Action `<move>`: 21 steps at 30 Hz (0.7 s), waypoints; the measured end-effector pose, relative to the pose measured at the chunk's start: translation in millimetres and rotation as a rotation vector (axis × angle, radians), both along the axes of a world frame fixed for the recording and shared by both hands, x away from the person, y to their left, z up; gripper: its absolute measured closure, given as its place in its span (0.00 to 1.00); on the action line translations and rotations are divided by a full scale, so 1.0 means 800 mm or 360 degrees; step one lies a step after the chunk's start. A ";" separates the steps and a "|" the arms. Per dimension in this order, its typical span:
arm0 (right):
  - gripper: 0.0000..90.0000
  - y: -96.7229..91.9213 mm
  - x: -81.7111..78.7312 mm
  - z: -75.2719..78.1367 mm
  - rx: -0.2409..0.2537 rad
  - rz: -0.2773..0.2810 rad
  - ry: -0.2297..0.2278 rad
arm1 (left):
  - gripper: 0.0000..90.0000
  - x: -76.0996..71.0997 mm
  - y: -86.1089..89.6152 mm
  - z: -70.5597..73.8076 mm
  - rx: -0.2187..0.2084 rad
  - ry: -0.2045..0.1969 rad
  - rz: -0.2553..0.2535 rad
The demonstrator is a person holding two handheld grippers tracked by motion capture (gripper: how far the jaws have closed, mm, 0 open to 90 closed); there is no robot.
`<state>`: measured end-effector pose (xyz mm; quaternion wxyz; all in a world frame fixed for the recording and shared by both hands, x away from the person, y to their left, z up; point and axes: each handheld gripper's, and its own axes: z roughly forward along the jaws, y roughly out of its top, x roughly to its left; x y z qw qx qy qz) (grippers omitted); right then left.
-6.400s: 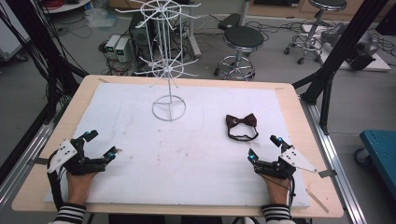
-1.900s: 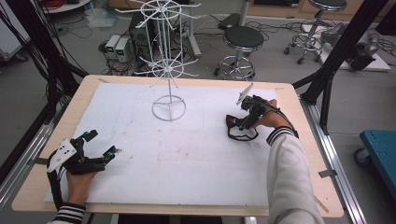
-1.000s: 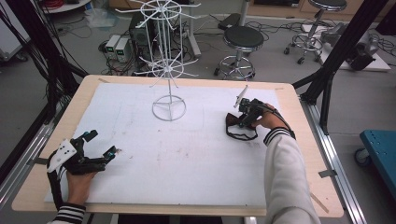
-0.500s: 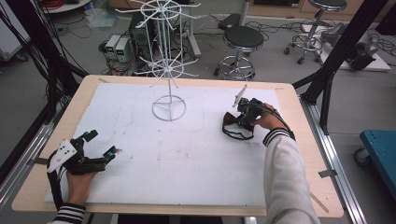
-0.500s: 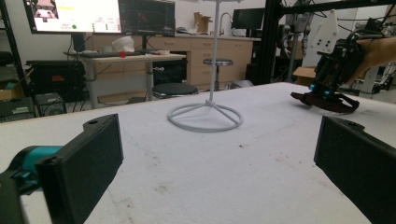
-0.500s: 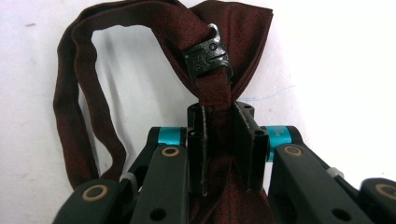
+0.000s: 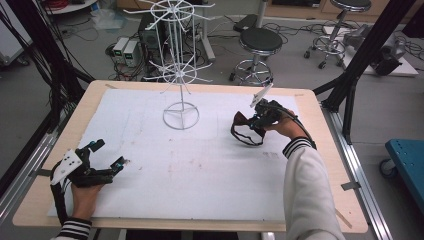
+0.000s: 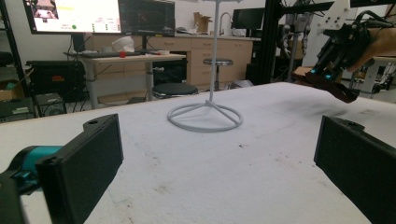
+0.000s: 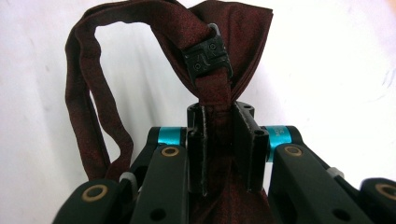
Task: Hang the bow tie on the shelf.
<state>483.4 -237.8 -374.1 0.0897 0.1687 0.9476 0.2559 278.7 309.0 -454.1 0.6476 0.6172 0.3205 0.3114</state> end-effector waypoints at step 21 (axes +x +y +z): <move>0.85 0.006 -0.006 0.032 0.0479 -0.0166 -0.0032 | 0.02 0.000 0.000 0.000 -0.0005 0.0002 0.0001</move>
